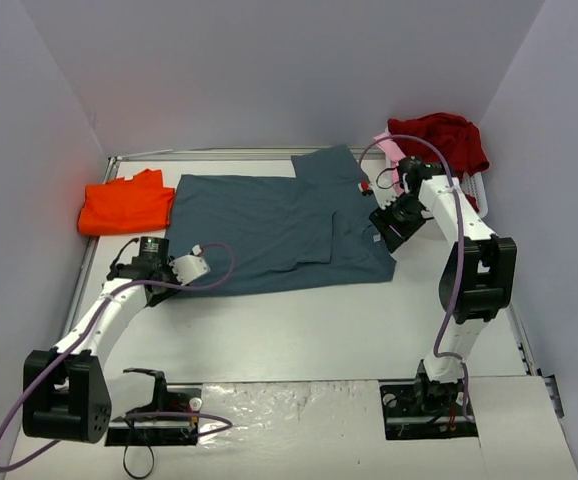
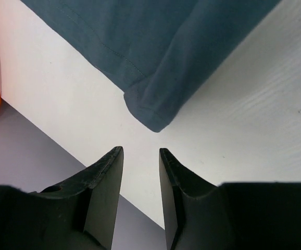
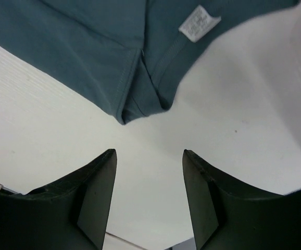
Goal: Fold and stack the t-shirts
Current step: Fold the flattened tshirt in 1/3 of the way
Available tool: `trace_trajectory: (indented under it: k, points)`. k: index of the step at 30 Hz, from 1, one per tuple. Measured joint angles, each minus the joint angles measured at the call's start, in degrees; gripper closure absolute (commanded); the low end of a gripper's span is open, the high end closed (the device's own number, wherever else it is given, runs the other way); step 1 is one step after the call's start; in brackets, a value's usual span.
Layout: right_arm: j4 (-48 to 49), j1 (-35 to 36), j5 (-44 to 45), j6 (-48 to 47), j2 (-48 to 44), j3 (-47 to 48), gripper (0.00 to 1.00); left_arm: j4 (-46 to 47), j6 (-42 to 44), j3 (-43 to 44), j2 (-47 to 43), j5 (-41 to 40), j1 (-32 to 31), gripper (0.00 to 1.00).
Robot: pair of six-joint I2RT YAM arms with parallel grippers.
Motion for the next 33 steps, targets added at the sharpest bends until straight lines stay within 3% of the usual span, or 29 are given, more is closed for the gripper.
trace_trajectory:
  k: [8, 16, 20, 23, 33]
  points:
    - [0.1, 4.5, -3.1, 0.5, 0.7, 2.4, 0.51, 1.8, -5.3, 5.7, 10.1, 4.9, 0.3, 0.68]
    - [1.2, 4.7, -3.4, 1.2, 4.9, 2.3, 0.51, 2.3, -6.6, 6.9, 16.6, 8.6, 0.3, 0.69]
    - [1.7, 4.7, -3.3, 1.6, 5.5, 2.3, 0.51, 2.4, -6.3, 7.0, 17.1, 8.8, 0.3, 0.8]
    - [2.0, 4.7, -3.3, 1.9, 5.6, 2.3, 0.52, 2.7, -5.8, 7.0, 17.4, 8.4, 0.3, 0.97]
    - [2.5, 4.7, -3.0, 2.2, 5.7, 2.3, 0.53, 2.5, -5.4, 7.0, 16.8, 7.1, 0.3, 0.98]
